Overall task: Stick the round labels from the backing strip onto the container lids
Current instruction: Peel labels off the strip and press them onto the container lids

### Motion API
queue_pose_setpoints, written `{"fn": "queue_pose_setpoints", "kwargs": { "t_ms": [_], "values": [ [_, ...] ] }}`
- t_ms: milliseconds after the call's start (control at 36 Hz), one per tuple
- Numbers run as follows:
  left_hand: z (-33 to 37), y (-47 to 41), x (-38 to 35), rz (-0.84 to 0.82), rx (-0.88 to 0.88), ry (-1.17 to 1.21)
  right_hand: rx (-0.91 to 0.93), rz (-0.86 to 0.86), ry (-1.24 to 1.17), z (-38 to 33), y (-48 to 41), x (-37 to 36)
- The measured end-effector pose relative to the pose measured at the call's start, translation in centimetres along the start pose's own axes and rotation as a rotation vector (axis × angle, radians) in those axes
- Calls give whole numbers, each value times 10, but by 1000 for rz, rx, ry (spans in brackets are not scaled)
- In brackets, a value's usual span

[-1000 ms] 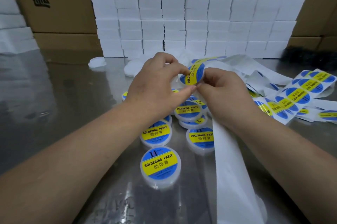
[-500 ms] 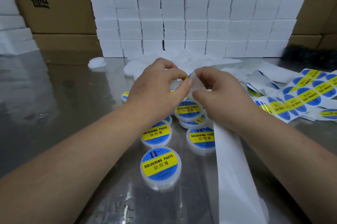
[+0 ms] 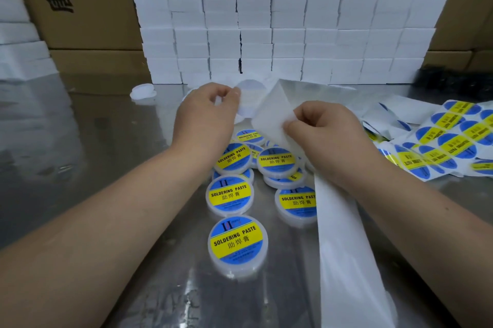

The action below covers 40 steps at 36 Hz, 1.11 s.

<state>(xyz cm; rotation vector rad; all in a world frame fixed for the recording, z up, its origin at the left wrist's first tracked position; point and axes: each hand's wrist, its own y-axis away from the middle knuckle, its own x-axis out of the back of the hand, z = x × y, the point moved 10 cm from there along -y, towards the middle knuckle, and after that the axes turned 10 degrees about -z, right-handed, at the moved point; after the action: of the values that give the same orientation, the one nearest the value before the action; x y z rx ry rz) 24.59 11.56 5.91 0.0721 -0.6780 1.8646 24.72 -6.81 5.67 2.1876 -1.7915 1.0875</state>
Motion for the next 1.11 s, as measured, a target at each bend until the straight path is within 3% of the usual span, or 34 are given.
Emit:
{"fn": "queue_pose_setpoints", "kwargs": {
  "t_ms": [250,444,611,806,1111],
  "values": [
    [3,2,2,29,-27,-51,37,220,28,2,2,25],
    [16,9,-1,29,-110,-123,236,283,111,-22,11,27],
    [21,10,-1,30,-154,-163,112,128,48,-11,4,15],
    [33,16,-4,27,-238,-241,42,162,-209,-2,6,21],
    [52,25,-5,28,-364,-347,-70,218,-233,7,7,27]
  ]
}}
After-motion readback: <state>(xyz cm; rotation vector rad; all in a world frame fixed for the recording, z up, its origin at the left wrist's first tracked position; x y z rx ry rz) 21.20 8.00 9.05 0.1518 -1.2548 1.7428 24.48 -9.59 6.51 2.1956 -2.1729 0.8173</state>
